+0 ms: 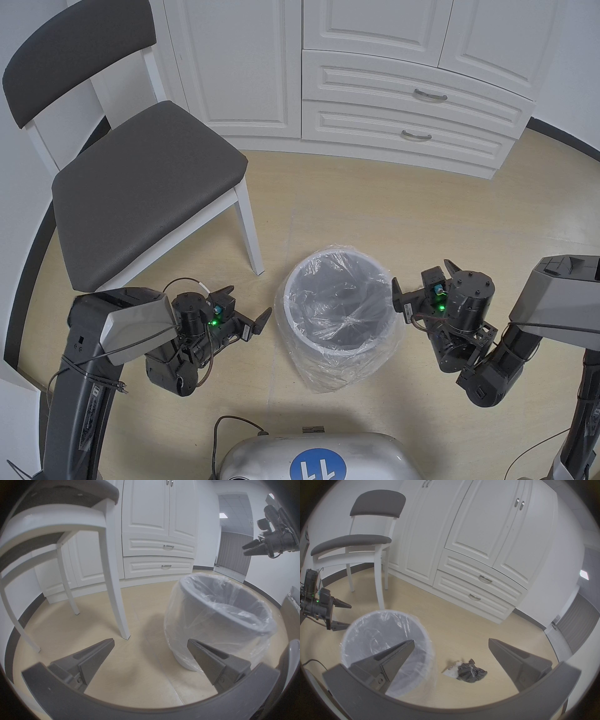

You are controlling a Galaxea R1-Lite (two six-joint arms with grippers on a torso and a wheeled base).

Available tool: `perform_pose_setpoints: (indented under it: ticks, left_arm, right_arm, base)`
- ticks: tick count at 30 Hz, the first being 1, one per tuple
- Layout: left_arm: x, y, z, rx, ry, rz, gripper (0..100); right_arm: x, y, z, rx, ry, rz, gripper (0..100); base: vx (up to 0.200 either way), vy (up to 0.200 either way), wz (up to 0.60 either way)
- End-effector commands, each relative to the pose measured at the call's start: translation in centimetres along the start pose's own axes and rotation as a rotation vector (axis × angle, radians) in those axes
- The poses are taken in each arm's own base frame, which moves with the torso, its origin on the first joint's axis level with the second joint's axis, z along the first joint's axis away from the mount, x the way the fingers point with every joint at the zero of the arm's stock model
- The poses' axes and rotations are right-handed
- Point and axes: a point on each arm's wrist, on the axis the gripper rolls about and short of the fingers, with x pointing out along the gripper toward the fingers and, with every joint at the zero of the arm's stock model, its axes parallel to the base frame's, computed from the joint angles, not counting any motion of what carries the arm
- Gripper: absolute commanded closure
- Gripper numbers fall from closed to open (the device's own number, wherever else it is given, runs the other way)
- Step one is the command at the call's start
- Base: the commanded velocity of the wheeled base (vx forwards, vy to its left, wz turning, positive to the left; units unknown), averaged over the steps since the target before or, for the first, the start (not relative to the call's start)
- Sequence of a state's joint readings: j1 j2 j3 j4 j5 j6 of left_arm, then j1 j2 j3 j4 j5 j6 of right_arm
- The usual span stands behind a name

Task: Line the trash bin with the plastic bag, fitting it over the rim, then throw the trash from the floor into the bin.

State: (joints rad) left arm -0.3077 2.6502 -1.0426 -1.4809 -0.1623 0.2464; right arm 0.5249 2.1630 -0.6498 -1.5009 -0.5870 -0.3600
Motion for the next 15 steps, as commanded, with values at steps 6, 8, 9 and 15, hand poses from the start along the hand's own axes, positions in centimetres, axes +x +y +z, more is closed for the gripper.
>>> perform_pose_setpoints:
  ticks: [6,8,9,15]
  left_arm:
    - [6.4,-0.2,-2.6,-0.015,0.076,-0.031,0]
    - [7.7,-0.3,-2.7,-0.012,0.090,-0.039,0]
    - [8.2,-0.4,-2.9,-0.010,0.099,-0.045,0]
    - [10.5,-0.1,-3.2,0.014,0.215,-0.079,0]
  right_arm:
    - [2.6,-4.8,-6.1,0.045,0.137,-0.122,0]
    - [3.6,-4.8,-6.3,0.055,0.123,-0.131,0]
    - [3.9,-4.8,-6.6,0.053,0.124,-0.134,0]
    - [5.3,-4.1,-9.0,0.036,0.161,-0.138,0]
  base:
    - [0.000,0.000,0.00]
    - [0.000,0.000,0.00]
    - [0.000,0.000,0.00]
    - [0.000,0.000,0.00]
